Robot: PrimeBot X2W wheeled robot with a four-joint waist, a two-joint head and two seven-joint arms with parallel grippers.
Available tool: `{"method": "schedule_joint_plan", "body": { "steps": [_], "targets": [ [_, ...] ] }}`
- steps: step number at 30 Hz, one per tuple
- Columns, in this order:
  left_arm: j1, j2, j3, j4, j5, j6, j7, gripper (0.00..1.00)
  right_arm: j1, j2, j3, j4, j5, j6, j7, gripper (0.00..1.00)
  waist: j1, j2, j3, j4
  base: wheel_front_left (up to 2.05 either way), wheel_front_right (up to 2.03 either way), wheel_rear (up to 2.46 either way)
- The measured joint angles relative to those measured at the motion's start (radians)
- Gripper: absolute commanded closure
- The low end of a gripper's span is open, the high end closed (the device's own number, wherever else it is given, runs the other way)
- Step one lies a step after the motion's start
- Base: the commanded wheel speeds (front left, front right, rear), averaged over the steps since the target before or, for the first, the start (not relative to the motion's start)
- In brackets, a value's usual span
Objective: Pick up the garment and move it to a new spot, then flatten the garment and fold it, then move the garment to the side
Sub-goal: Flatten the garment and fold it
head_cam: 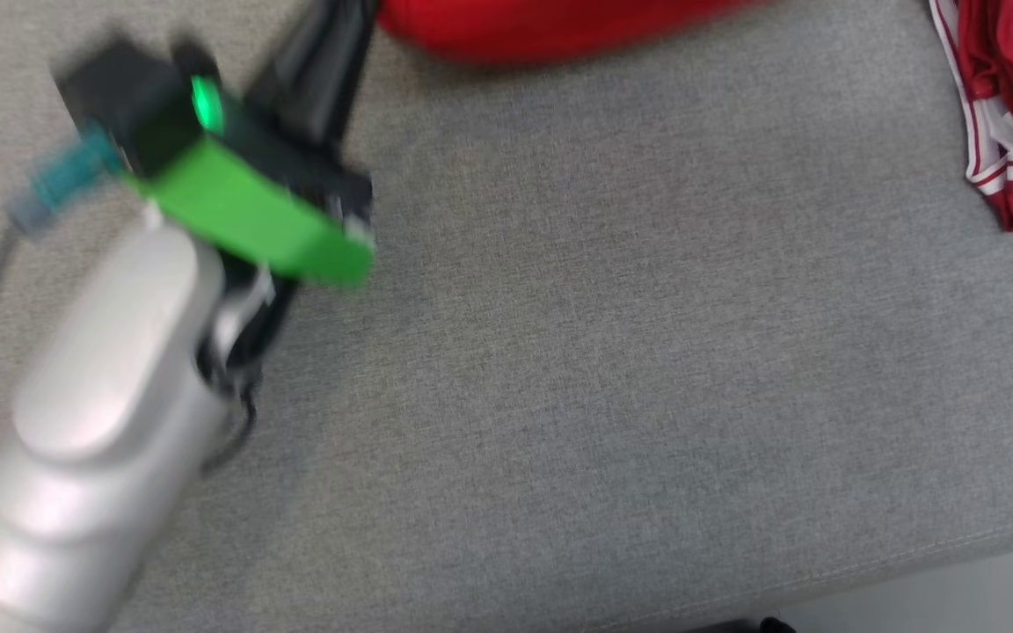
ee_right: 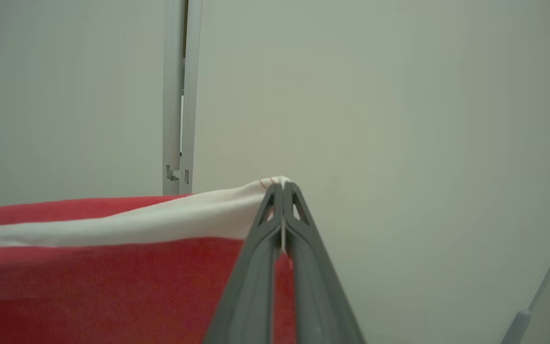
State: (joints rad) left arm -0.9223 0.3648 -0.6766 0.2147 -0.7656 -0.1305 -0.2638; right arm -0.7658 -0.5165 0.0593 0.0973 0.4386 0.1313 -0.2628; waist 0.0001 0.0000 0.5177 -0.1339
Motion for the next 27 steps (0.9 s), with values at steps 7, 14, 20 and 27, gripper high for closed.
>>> {"method": "schedule_joint_plan", "body": {
  "steps": [7, 14, 20, 27],
  "targets": [
    [0.418, 0.003, 0.002, -0.071, 0.009, 0.000, 0.000, 1.00, 0.427, 0.024, -0.080, -0.104, 0.041, 0.001, 0.000, 1.00, -0.0001, 0.0000, -0.100, 0.017, 0.00, 0.00, 0.00],
    [0.712, -0.002, 0.031, -0.144, 0.045, -0.001, 0.000, 1.00, 0.756, 0.058, -0.134, -0.231, 0.076, 0.001, 0.000, 1.00, -0.0002, 0.0000, -0.217, 0.032, 0.00, 0.00, 0.00],
    [0.858, -0.003, 0.061, -0.203, 0.094, -0.002, 0.000, 1.00, 0.912, 0.055, -0.181, -0.334, 0.091, 0.002, 0.018, 1.00, -0.0001, 0.0000, -0.288, 0.044, 0.00, 0.00, 0.00],
    [0.878, -0.004, 0.056, -0.239, 0.071, -0.002, 0.002, 1.00, 0.937, 0.042, -0.233, -0.389, 0.041, 0.002, 0.108, 1.00, -0.0001, 0.0000, -0.296, 0.080, 0.00, 0.00, 0.00]
  ]
}}
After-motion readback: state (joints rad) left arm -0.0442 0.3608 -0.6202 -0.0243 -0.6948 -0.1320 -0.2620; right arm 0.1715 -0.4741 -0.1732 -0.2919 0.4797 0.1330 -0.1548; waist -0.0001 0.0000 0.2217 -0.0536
